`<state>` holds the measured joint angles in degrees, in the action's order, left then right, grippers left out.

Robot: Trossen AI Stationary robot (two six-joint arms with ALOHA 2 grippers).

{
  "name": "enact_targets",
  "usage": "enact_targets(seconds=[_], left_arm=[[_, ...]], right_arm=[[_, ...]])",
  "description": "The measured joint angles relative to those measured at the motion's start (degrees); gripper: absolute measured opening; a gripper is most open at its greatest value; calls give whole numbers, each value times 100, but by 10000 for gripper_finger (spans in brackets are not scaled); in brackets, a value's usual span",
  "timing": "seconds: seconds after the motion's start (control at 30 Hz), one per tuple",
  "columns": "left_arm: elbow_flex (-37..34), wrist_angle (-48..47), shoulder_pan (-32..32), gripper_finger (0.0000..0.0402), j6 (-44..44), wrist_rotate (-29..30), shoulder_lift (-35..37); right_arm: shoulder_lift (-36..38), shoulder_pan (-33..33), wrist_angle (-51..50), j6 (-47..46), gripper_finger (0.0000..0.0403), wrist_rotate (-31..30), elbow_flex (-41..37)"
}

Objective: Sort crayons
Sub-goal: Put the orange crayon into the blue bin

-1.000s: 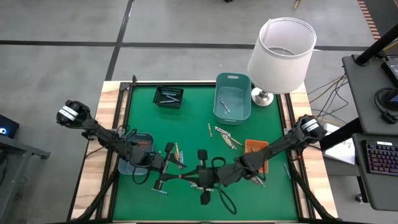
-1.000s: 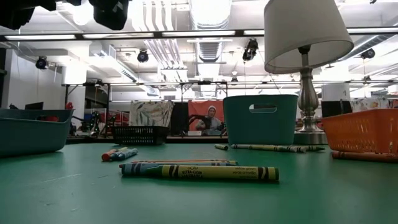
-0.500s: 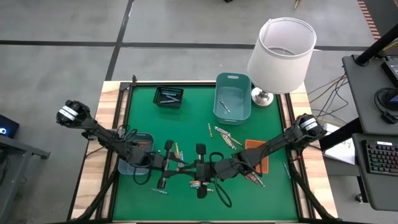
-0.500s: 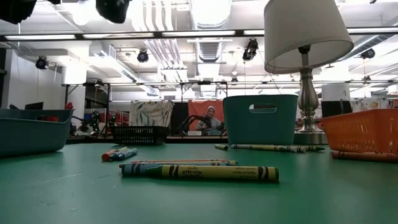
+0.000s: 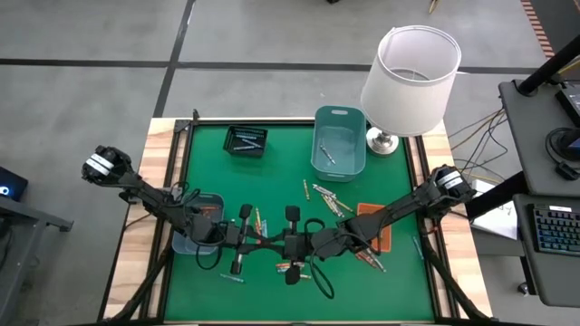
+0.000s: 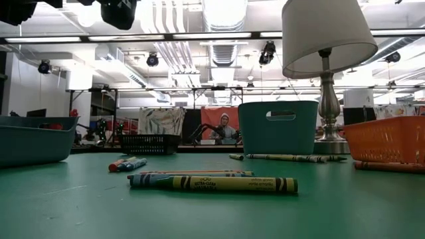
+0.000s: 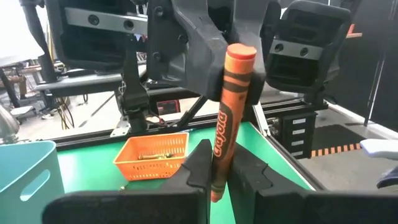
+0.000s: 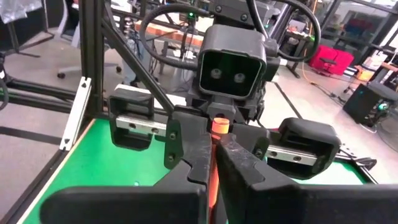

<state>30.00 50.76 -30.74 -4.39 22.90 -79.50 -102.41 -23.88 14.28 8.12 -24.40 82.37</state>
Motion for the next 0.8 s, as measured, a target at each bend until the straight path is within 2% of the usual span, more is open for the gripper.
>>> enact_targets(seconds=[0.1,0.33,0.47,0.53,0.6,0.7,0.8], left_arm=[[0,-41,4,4,88,18,0],[7,-278,5,4,372,75,103],[134,-1104,11,4,695,350,390],[337,-2075,15,4,981,726,676],[685,-3622,33,4,1484,959,994],[1509,-6597,82,4,2785,1066,1294],[2437,-9628,96,4,4362,1028,1298]], right_arm=[[40,0,-166,-67,34,-107,0],[329,2,-781,-137,106,-246,-2],[617,2,-1448,-343,135,-303,-2],[734,2,-1791,-470,144,-463,-2],[858,2,-2161,-584,150,-683,-2],[943,2,-2545,-813,153,-838,0],[947,15,-2686,-857,150,-885,0]])
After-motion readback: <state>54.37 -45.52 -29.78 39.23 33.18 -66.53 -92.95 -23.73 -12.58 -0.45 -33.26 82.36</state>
